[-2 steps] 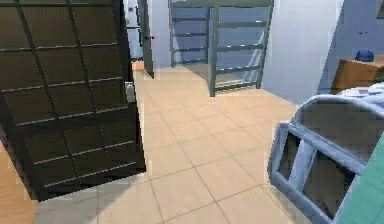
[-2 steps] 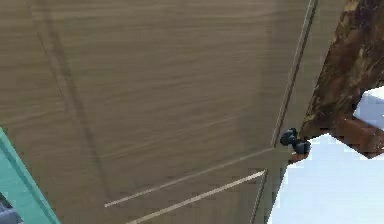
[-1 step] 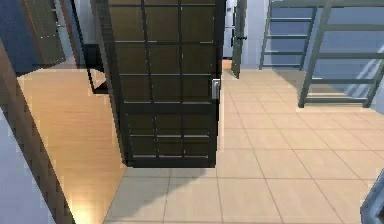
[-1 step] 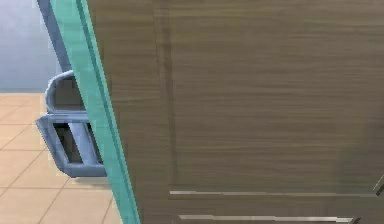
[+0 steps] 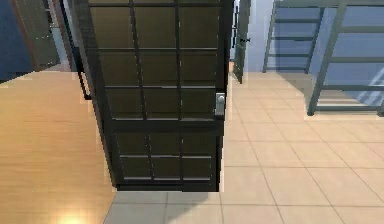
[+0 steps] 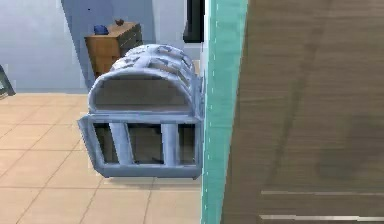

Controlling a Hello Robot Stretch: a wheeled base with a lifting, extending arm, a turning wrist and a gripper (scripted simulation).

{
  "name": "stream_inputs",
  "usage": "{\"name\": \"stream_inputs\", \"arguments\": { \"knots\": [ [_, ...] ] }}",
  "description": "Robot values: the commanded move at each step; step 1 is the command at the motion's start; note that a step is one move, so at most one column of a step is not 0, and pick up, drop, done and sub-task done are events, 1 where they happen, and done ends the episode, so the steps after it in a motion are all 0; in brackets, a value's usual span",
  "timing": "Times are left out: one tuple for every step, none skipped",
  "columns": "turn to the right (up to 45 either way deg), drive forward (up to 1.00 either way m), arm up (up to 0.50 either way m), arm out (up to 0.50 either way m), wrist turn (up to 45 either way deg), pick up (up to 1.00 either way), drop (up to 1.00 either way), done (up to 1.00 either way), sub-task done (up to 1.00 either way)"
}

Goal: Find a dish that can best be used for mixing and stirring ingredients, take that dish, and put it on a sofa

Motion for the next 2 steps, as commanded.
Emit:
{"name": "stream_inputs", "arguments": {
  "knots": [
    [33.0, 0.00, 0.00, 0.00, 0.0, 0.00, 0.00, 0.00, 0.00],
    [0.0, 1.00, 0.00, 0.00, 0.0, 0.00, 0.00, 0.00, 0.00]
  ]
}}
